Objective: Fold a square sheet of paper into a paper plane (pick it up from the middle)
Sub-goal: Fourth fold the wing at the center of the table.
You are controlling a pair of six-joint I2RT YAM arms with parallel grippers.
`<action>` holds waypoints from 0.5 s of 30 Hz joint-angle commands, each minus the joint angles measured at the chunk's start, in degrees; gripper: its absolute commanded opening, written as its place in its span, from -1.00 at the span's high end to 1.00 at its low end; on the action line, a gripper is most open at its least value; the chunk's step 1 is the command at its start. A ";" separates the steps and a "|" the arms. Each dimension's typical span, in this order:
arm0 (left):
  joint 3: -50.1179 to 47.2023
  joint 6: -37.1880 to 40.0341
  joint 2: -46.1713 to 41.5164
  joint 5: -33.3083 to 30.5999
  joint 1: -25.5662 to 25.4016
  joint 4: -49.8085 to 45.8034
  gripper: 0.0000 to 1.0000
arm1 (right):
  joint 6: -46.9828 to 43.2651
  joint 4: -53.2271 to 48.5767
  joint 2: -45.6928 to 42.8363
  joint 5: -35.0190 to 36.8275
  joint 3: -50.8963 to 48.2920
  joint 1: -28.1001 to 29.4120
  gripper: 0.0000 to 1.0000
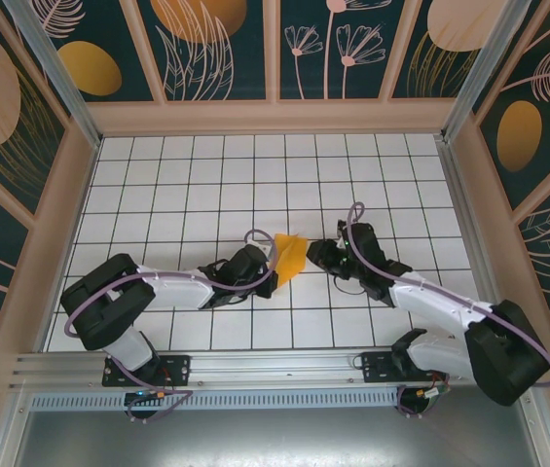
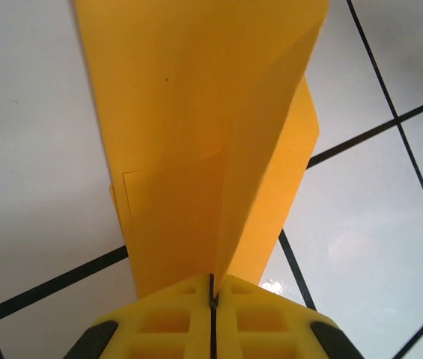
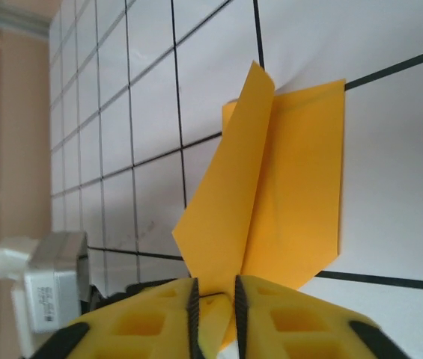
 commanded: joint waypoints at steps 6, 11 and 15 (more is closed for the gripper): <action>-1.96 -2.39 1.82 10.15 2.41 6.78 0.86 | -0.35 9.40 11.21 -5.85 3.37 3.01 0.76; -2.00 -3.22 2.70 12.51 3.78 7.84 0.86 | 0.30 13.42 16.18 -8.07 5.02 3.40 0.77; -2.61 -4.21 2.71 14.06 4.82 8.74 0.86 | 0.21 14.63 20.30 -9.43 7.30 3.45 0.78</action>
